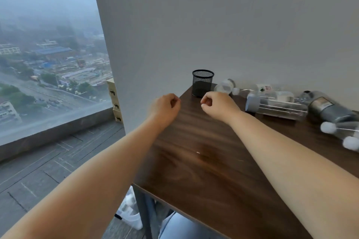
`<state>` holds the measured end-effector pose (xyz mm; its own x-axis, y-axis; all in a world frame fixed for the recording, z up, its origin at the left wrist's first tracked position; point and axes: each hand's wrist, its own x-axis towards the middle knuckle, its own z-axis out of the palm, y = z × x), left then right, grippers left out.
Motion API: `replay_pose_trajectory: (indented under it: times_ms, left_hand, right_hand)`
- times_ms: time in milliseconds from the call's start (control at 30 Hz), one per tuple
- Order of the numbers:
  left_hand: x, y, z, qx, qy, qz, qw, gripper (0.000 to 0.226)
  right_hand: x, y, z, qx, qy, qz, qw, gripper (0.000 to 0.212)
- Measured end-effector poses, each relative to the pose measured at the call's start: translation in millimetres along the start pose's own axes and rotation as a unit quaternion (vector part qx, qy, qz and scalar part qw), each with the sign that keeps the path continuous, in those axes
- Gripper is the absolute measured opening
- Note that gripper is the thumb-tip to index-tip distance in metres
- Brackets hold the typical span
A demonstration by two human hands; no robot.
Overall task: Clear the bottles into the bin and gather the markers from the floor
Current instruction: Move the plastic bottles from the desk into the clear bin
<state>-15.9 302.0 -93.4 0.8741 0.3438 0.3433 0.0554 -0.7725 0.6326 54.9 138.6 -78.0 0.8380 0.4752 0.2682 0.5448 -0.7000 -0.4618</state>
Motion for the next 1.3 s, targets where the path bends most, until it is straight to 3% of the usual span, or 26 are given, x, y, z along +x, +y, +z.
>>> replay_pose_trajectory:
  times_ms: [300,433,567,800,967,1100,1200,1300]
  left_hand:
    - [3,101,98,-0.019,-0.084,0.122,0.989,0.027]
    - [11,137,146,0.036,-0.15,0.187,0.97,0.056]
    - [24,171,183,0.142,-0.183,0.242,0.942,0.068]
    - [47,198,228,0.269,-0.23,0.227,0.907,0.093]
    - [37,203,233,0.352,-0.155,0.251,0.888,0.087]
    - [32,200,229,0.32,-0.152,0.268,0.896,0.079]
    - [27,200,219,0.28,-0.114,0.291,0.908,0.071]
    - [19,207,203,0.225,-0.046,0.328,0.916,0.067]
  right_hand:
    - [-69,113,-82,-0.048,0.073,0.116,0.989,0.017]
    - [-105,156,-110,-0.06,0.112,0.174,0.976,0.016]
    - [-137,184,-134,-0.059,0.144,0.225,0.962,0.013]
    - [-171,213,-157,-0.062,0.202,0.239,0.948,0.015]
    - [-182,225,-166,-0.094,0.208,0.253,0.94,0.018]
    - [-191,229,-170,-0.181,0.132,0.264,0.938,0.038]
    - [-200,232,-168,-0.272,0.03,0.326,0.905,0.065]
    - [-208,235,-164,-0.298,-0.008,0.368,0.881,0.076]
